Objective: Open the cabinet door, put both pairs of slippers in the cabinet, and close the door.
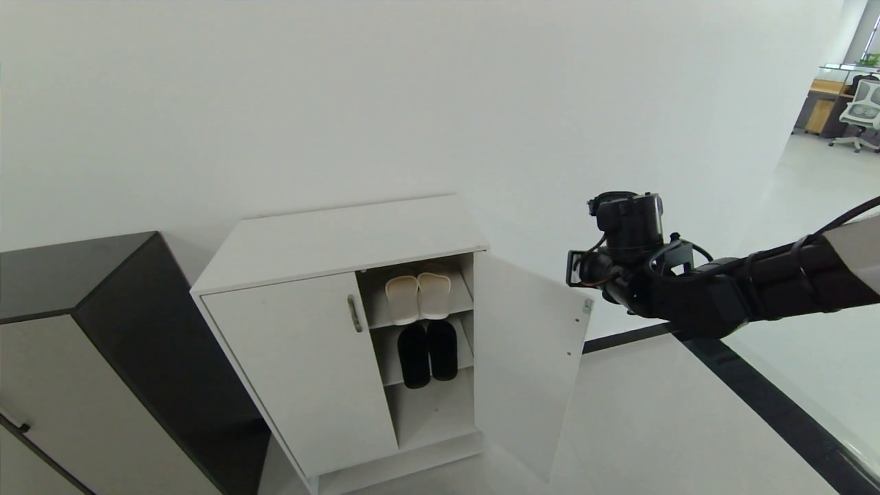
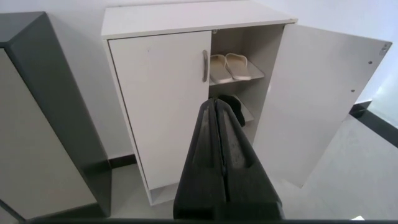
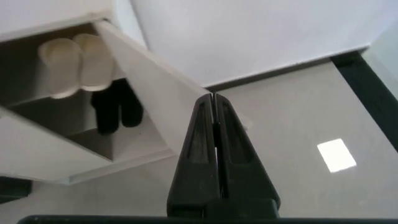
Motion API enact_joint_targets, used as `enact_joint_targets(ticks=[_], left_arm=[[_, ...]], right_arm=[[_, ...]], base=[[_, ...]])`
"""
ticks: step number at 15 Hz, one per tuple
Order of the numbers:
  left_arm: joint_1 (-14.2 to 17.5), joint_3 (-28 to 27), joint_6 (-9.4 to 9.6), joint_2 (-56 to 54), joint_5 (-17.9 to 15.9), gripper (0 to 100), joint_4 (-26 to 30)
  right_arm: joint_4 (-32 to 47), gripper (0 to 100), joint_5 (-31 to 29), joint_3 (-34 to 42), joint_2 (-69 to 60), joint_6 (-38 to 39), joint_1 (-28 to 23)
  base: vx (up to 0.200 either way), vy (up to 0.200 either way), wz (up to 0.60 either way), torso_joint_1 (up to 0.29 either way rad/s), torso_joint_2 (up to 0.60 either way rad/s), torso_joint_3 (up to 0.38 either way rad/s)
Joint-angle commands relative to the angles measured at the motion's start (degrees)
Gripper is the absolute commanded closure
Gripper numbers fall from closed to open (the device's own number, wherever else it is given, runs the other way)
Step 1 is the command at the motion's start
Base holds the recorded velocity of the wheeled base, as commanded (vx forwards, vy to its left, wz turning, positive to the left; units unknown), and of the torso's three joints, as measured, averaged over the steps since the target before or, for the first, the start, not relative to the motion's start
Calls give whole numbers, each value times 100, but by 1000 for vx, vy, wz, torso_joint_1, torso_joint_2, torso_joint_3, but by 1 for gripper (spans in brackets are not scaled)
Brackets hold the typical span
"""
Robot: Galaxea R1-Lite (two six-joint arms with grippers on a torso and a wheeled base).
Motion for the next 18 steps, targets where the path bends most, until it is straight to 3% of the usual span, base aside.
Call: enact_joint_targets(ticks=[1, 18], left_arm=[[4, 0, -2, 5, 2, 100, -4], [4, 0, -11, 5, 2, 100, -4]], right_arm=[[-27, 100, 1, -145, 382, 10, -148], [-326, 100, 203, -382, 1287, 10, -491]], base=[[0, 0, 0, 0, 0, 0], [0, 0, 0, 0, 0, 0]])
